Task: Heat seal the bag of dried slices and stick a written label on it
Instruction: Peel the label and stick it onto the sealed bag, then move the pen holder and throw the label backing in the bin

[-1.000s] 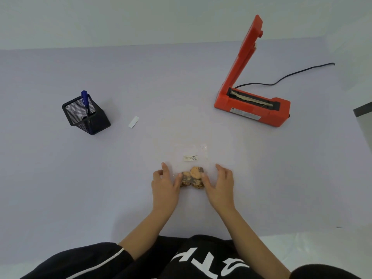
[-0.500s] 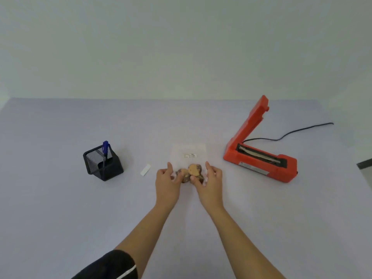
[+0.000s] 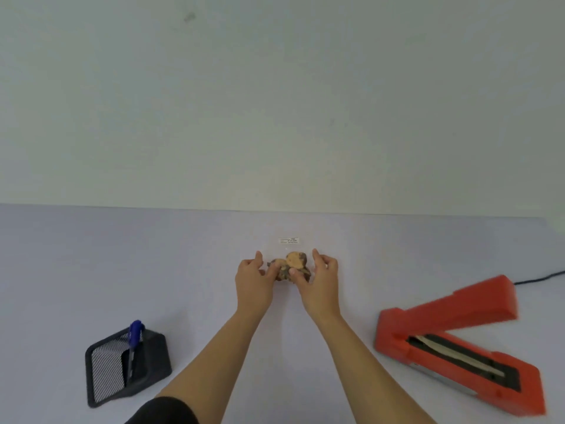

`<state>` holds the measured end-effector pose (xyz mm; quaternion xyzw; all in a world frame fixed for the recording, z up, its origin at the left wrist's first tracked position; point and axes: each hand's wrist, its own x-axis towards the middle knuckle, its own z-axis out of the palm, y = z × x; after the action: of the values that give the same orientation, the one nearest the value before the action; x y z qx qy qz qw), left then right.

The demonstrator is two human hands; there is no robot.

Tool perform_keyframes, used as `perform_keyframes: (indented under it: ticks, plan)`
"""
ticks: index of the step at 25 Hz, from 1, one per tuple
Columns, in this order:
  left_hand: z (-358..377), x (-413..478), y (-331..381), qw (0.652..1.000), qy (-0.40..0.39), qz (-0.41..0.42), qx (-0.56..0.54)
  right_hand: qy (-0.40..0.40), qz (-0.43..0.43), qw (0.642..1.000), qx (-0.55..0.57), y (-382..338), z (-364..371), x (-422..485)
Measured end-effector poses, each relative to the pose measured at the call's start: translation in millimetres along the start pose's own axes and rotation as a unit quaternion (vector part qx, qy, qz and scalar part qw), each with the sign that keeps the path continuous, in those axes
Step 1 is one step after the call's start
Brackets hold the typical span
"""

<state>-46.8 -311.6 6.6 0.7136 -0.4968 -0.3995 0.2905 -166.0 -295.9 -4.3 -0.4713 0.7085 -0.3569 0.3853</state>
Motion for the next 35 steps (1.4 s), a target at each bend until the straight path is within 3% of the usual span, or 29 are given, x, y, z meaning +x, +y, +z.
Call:
perform_keyframes:
  ticks: [8,13,16,19,22,25,28,30,35]
  plan:
    - [26.9,59.2,-13.3,0.999,0.026,0.030,0.034,0.001,0.010,1.000,-0.014,21.6,20.7,59.5]
    - [28.6,58.8,-14.0,0.999,0.002,0.040,0.034,0.004,-0.028,0.997,-0.078,22.8,14.4,65.3]
    - [14.6,34.2,-5.0,0.999,-0.001,0.035,0.030,0.049,-0.069,0.989,-0.125,14.7,8.0,49.1]
    - [-11.1,-18.9,4.9,0.991,0.047,0.110,0.064,0.027,-0.116,0.981,-0.151,13.4,21.5,5.5]
    - [-55.5,-76.0,-3.5,0.961,0.187,0.162,0.123,-0.027,-0.142,0.966,-0.214,21.6,47.7,-39.4]
    - [-103.4,-112.0,-36.4,0.935,0.272,0.112,0.196,-0.054,-0.165,0.945,-0.279,33.5,71.0,-63.2]
    - [-133.1,-119.4,-63.1,0.927,0.217,-0.059,0.300,-0.055,-0.157,0.921,-0.351,42.5,82.9,-67.7]
    - [-140.5,-117.8,-74.0,0.934,0.187,-0.140,0.271,-0.047,-0.154,0.913,-0.375,44.6,87.3,-68.3]
    - [-131.3,-93.2,-73.5,0.964,0.219,-0.091,0.118,-0.029,-0.157,0.909,-0.385,44.6,91.4,-70.1]
